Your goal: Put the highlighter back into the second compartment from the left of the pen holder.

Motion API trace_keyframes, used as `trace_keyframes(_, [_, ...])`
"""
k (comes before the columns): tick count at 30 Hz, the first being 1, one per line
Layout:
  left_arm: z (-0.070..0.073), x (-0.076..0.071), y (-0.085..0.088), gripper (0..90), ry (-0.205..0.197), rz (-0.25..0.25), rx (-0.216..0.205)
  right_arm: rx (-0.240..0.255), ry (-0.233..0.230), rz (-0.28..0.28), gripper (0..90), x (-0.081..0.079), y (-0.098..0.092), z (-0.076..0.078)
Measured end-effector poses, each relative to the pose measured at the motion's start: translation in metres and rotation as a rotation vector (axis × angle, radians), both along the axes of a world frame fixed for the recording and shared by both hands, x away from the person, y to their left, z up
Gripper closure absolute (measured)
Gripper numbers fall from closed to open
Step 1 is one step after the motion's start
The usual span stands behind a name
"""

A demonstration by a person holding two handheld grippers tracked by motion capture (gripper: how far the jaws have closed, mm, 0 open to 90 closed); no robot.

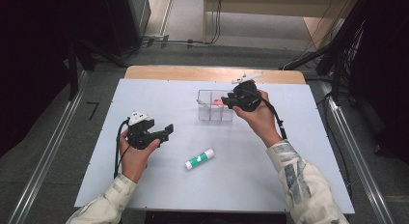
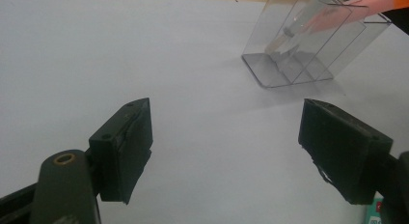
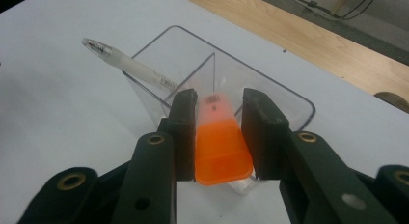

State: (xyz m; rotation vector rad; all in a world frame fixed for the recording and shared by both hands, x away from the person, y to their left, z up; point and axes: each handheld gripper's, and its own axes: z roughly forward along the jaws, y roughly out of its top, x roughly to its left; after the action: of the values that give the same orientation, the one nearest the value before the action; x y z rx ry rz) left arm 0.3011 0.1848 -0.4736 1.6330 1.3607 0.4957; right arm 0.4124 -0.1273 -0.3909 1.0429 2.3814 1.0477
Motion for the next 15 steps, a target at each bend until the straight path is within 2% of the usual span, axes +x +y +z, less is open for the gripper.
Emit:
trace_keyframes(7, [0.000, 0.000, 0.001, 20.4, -0.002, -0.001, 0.001, 0.008, 0.001, 0.000, 63.1, 0.005, 0.014, 0.001])
trace_keyframes(12, [0.000, 0.000, 0.000, 20.4, -0.002, -0.003, 0.000, 0.018, 0.003, -0.005, 57.4, 0.007, 0.012, 0.001])
trace_keyframes(15, [0.000, 0.000, 0.000, 20.4, -0.003, -0.003, 0.000, 0.041, 0.009, -0.016, 53.7, 0.008, 0.009, 0.002])
